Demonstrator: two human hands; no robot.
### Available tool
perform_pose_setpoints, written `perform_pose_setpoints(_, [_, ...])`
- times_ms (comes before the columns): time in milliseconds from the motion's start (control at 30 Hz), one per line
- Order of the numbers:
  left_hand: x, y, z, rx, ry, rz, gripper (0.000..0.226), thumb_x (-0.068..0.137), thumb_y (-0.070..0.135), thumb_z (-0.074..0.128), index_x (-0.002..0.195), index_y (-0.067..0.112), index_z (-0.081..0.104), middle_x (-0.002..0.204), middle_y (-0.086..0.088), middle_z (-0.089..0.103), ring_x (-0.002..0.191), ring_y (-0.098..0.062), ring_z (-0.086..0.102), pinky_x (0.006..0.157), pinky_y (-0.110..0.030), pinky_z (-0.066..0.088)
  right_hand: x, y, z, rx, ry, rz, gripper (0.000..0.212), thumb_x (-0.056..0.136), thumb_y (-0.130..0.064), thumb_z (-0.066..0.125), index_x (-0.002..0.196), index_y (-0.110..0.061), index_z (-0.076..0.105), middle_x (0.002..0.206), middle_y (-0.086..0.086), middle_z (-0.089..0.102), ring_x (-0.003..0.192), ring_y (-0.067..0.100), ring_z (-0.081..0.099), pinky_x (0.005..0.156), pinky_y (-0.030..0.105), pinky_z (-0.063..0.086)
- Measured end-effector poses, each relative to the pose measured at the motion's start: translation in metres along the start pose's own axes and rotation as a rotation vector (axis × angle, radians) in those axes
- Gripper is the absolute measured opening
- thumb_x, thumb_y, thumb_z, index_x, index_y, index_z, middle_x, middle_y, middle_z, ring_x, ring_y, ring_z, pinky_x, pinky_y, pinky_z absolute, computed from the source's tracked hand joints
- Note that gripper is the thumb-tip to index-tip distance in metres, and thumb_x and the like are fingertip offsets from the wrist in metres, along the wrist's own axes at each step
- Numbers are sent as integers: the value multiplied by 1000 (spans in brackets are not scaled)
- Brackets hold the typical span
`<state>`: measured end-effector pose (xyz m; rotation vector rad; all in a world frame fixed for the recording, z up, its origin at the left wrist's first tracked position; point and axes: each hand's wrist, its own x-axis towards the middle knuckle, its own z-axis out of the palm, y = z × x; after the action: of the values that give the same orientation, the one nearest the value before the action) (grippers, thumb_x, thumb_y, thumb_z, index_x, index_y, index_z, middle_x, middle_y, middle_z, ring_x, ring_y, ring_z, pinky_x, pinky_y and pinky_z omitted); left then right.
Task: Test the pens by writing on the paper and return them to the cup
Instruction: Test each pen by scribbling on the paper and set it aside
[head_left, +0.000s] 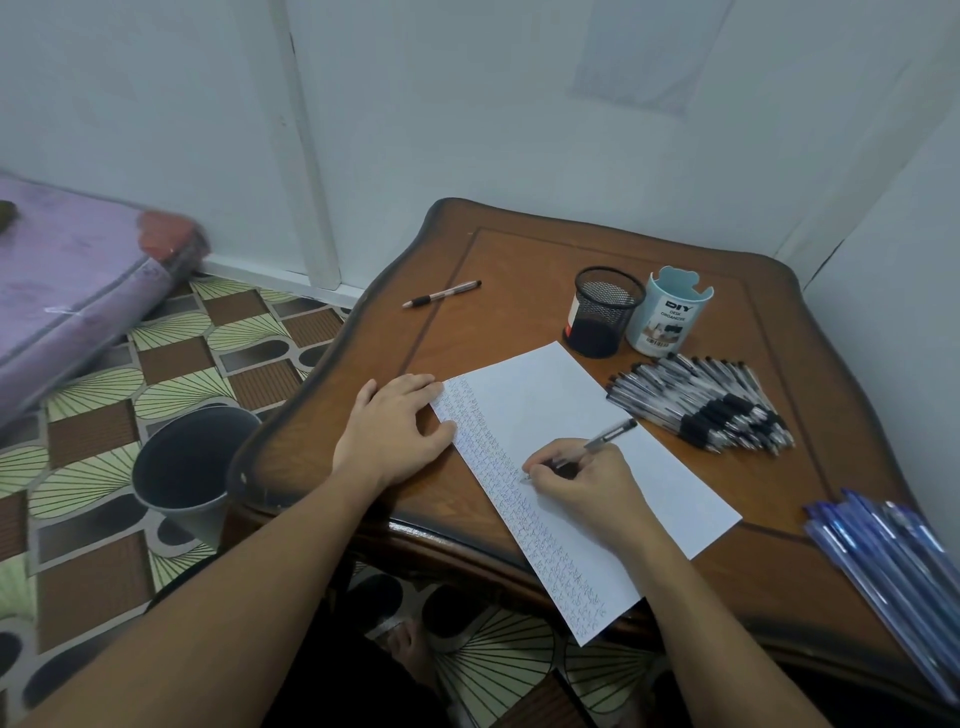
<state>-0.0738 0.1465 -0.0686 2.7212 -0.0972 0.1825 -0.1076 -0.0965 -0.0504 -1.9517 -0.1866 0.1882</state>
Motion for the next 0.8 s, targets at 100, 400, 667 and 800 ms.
perform_pose_setpoints(100, [0,0,0,2,3,0,69,79,63,37,139,32,49,149,16,39,141,-2,25,119,-39,4,0,0,-2,58,65,5,17,84,-7,69,74,-18,78,70,8,71,62,11,55,57,25,40])
perform_pose_setpoints(400, [0,1,-1,-4,0,4,69,79,62,38,140,31,49,149,16,40,141,-2,26,119,-39,4,1,2,-1,39,23,-2,18,83,-9,70,73,-22,78,72,12,71,65,18,57,61,32,40])
perform_pose_setpoints(667, [0,0,-1,7,-9,4,69,80,63,37,140,31,49,150,15,39,141,-2,26,119,-39,4,0,1,0,13,26,-12,20,83,-9,69,72,-24,77,70,13,69,62,17,54,59,31,39])
perform_pose_setpoints(800, [0,0,-2,1,-12,1,65,84,61,41,141,31,48,150,15,39,141,-2,26,119,-39,3,-1,1,0,4,9,-11,21,83,-8,69,71,-23,77,68,12,69,60,15,53,58,31,38])
